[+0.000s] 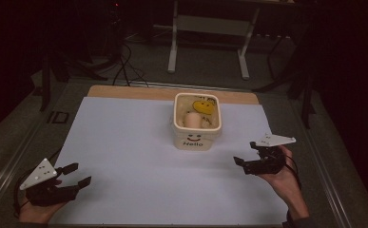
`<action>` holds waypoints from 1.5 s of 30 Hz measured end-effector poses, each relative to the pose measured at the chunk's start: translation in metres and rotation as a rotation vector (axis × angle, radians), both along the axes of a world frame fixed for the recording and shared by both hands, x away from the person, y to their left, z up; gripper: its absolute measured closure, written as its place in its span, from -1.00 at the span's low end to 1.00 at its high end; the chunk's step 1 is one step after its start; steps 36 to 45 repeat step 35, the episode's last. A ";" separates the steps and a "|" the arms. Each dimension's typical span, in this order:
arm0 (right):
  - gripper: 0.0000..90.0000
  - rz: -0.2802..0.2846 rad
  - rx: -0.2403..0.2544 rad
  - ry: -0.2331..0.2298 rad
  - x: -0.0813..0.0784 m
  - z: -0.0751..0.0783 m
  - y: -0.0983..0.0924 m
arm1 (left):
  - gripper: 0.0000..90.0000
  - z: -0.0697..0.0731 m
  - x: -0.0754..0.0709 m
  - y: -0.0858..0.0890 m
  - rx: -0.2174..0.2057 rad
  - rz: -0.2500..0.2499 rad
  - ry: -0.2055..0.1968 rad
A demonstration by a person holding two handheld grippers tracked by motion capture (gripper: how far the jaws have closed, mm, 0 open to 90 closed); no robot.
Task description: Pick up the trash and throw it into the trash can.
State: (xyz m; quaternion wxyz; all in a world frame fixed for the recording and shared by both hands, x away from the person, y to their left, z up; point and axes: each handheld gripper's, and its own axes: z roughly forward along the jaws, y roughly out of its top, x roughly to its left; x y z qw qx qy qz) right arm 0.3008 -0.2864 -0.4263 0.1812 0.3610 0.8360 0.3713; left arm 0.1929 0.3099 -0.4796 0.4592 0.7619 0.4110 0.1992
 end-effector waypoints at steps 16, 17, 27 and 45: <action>-0.68 -0.028 0.042 -0.023 -0.018 -0.016 -0.012 | -0.33 0.001 -0.001 0.001 0.003 -0.003 -0.005; -0.68 -0.030 0.040 -0.024 -0.018 -0.017 -0.012 | -0.33 0.001 -0.001 0.001 0.004 -0.002 -0.005; -0.69 -0.023 0.059 -0.040 -0.026 -0.022 -0.017 | -0.33 0.001 -0.001 0.000 0.004 0.000 -0.007; -0.69 -0.010 0.069 -0.042 -0.028 -0.024 -0.022 | -0.33 0.001 -0.001 0.000 0.007 0.001 -0.007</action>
